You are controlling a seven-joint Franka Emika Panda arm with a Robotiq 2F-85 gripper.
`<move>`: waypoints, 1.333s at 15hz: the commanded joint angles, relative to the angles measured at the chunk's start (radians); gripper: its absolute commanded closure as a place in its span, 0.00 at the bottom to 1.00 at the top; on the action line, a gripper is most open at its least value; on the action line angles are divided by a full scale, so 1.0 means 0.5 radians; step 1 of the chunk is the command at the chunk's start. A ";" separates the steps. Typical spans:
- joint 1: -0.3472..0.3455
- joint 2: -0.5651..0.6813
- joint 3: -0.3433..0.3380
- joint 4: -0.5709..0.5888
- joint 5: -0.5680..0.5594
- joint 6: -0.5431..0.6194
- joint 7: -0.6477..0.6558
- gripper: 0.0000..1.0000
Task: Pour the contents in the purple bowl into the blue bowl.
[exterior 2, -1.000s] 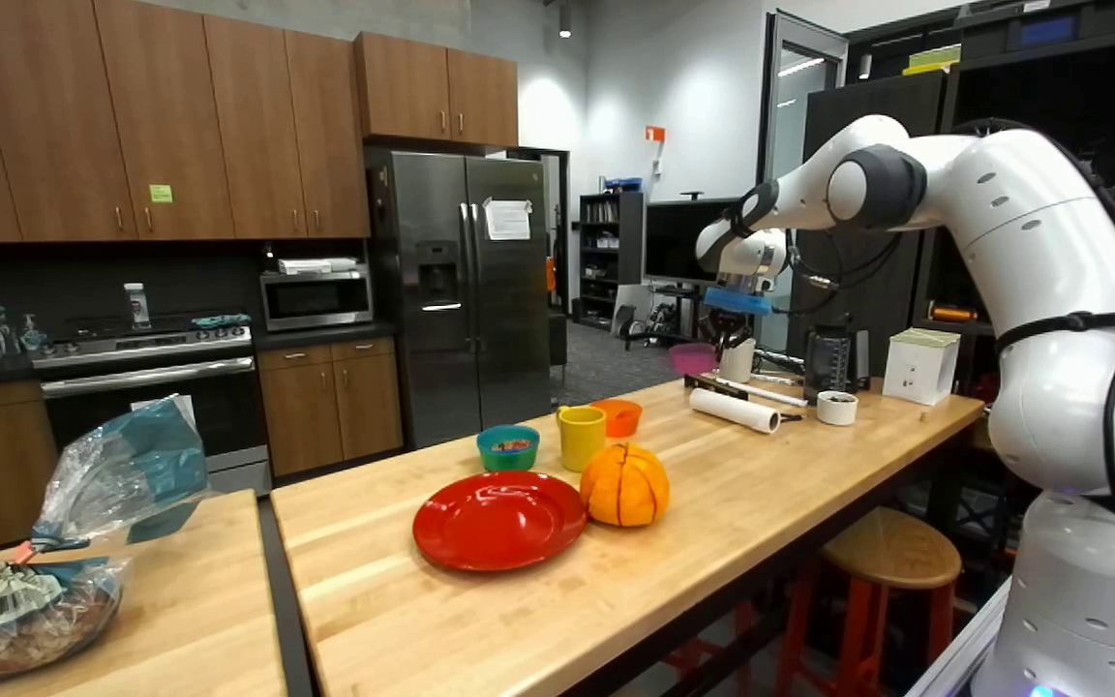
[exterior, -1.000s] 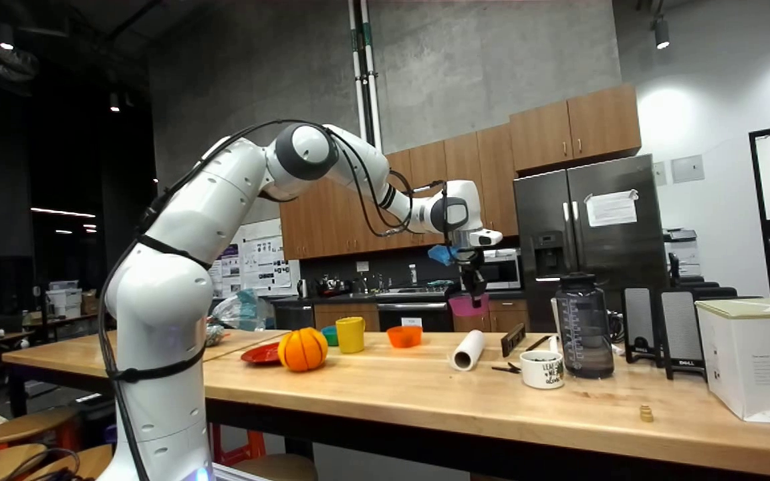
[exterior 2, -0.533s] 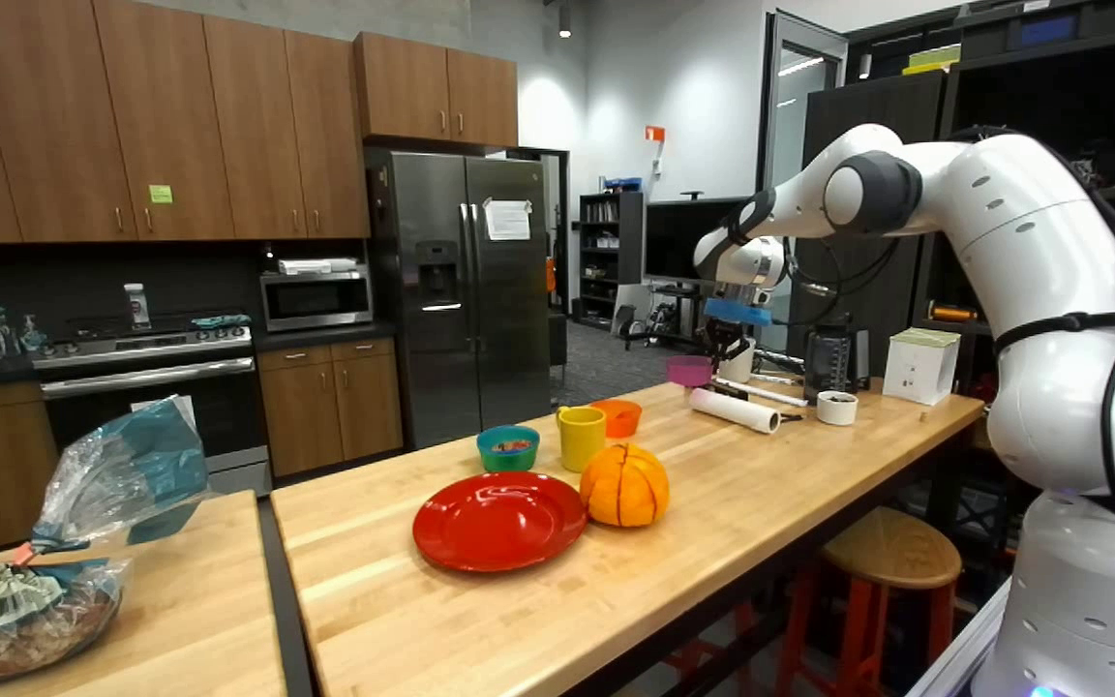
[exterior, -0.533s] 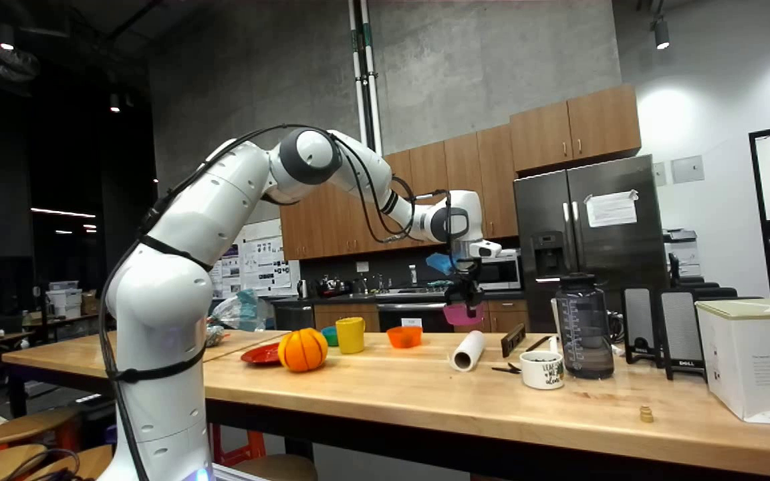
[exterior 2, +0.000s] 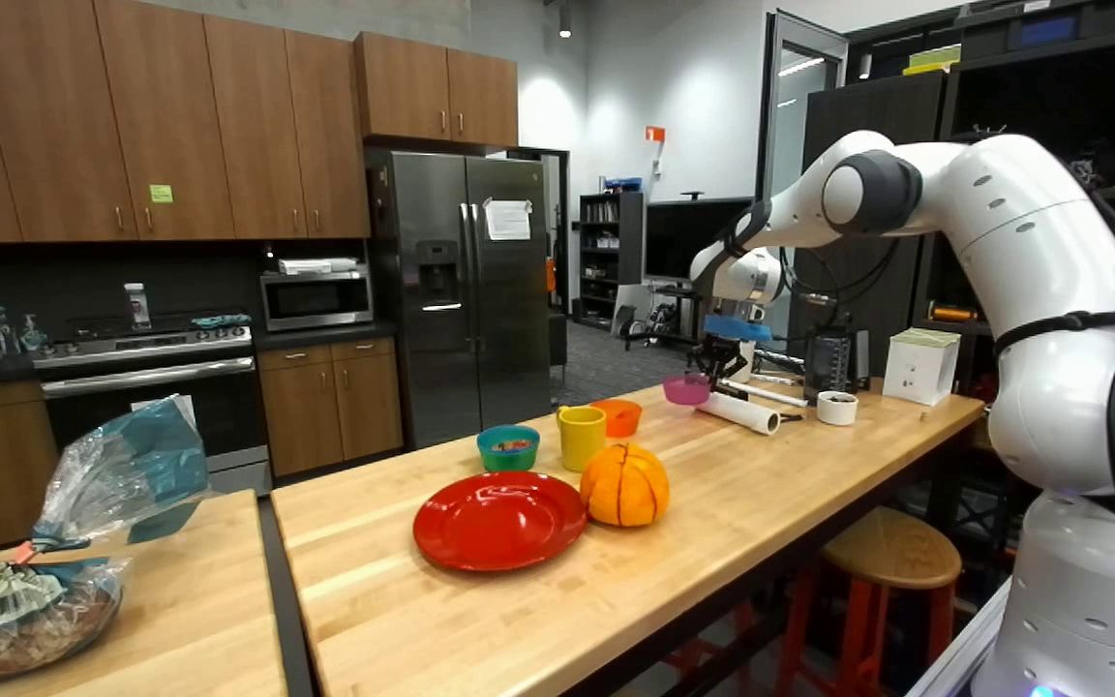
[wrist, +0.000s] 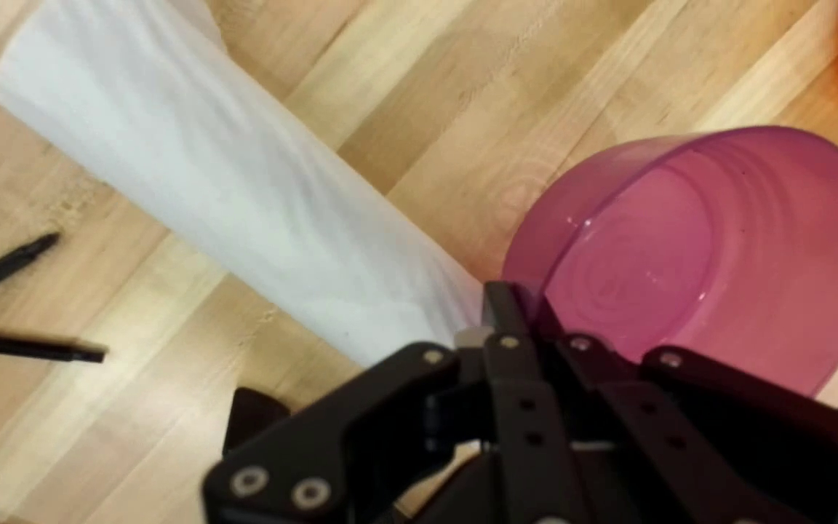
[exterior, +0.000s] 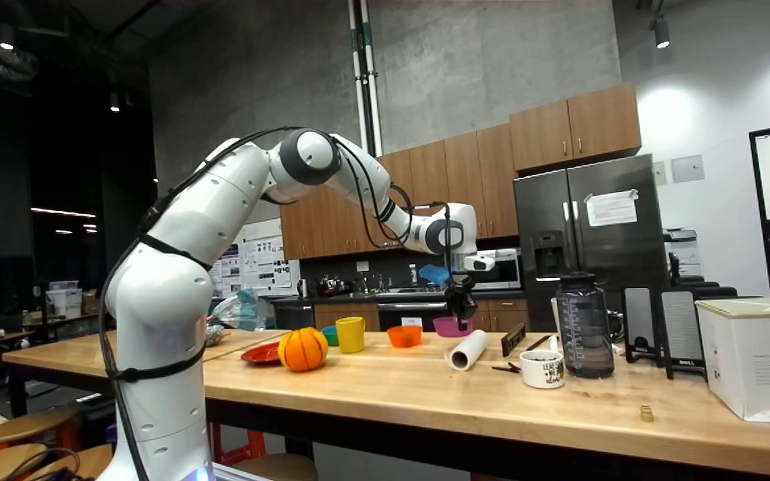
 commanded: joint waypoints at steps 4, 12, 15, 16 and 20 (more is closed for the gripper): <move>-0.001 -0.070 0.029 -0.212 0.018 0.104 -0.162 0.99; 0.016 -0.081 0.053 -0.295 0.009 0.168 -0.249 0.99; 0.023 -0.090 0.053 -0.304 0.003 0.184 -0.259 0.67; 0.027 -0.090 0.052 -0.303 -0.003 0.187 -0.261 0.60; 0.056 -0.110 0.032 -0.304 -0.049 0.204 -0.234 0.35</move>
